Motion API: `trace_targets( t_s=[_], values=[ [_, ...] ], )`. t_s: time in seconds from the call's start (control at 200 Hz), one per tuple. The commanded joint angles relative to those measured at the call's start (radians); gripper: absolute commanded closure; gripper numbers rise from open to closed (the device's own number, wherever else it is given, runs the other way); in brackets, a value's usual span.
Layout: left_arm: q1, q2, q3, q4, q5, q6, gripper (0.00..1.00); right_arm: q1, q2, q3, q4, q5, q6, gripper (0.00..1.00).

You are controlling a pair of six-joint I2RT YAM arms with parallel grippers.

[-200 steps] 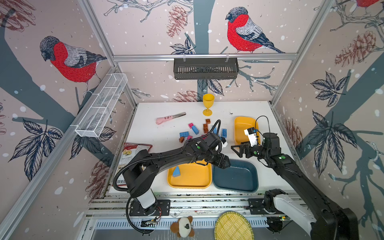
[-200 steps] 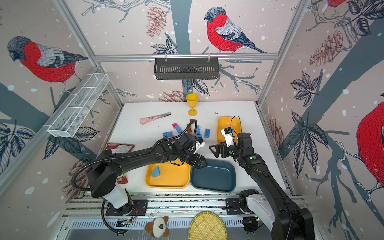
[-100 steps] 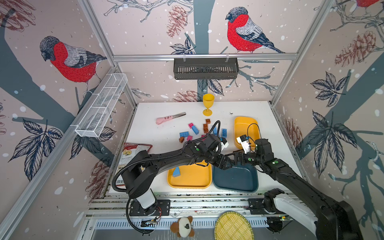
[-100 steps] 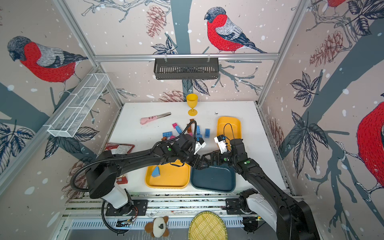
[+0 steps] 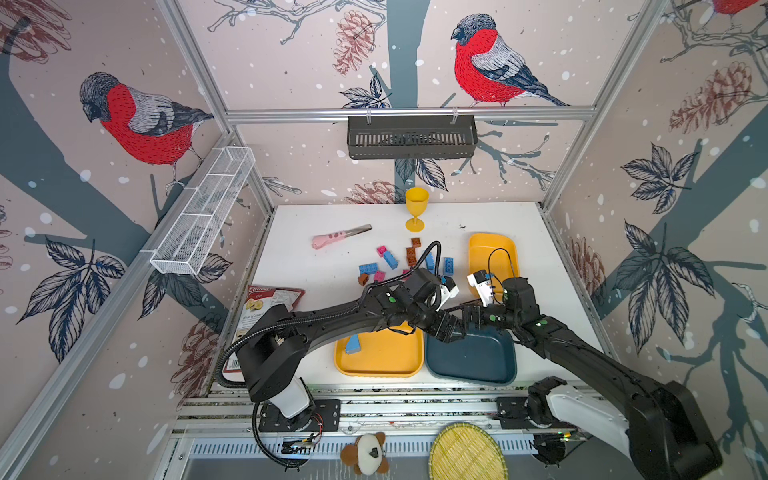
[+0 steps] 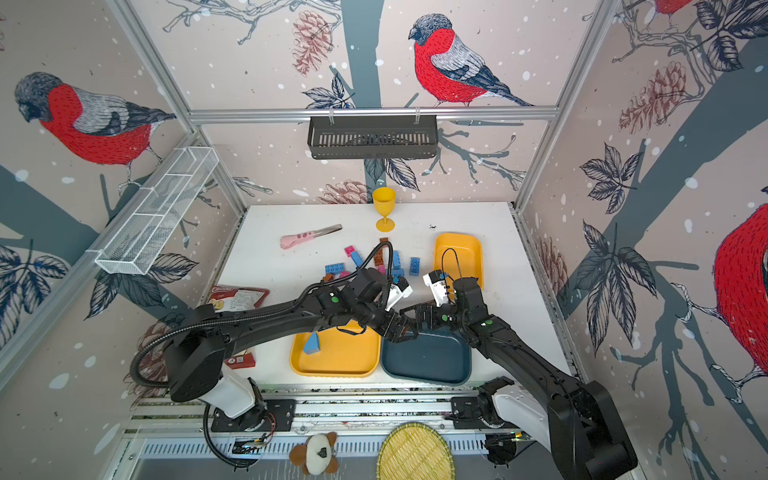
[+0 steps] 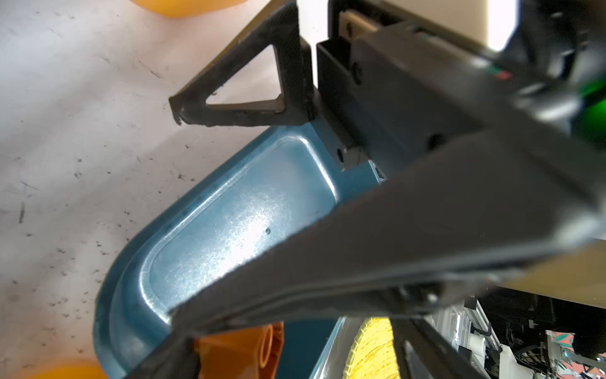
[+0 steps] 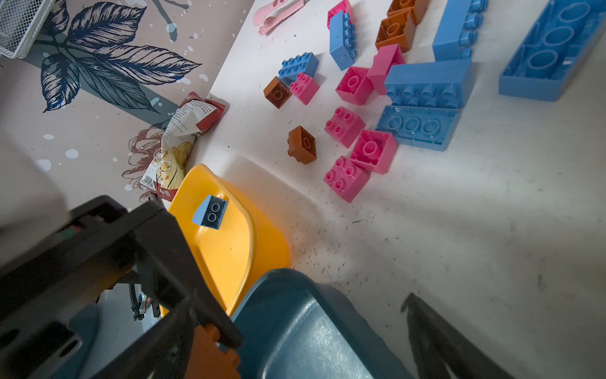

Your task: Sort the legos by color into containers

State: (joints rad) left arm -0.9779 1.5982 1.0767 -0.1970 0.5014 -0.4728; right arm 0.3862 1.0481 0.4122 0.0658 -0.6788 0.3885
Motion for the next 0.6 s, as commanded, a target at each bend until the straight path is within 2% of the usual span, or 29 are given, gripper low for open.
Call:
trace_targets(
  t_s=[0.0, 0.12, 0.595],
  values=[
    [0.002, -0.014, -0.003, 0.104, -0.037, 0.035, 0.18, 0.008, 0.013, -0.003, -0.022, -0.028, -0.028, 0.00],
    [0.004, 0.005, 0.017, 0.067, -0.063, 0.069, 0.18, 0.011, 0.003, 0.007, -0.052, -0.017, -0.043, 0.00],
    [0.020, -0.001, 0.007, 0.105, -0.082, 0.101, 0.18, 0.035, -0.061, -0.009, -0.135, 0.023, -0.022, 0.01]
  ],
)
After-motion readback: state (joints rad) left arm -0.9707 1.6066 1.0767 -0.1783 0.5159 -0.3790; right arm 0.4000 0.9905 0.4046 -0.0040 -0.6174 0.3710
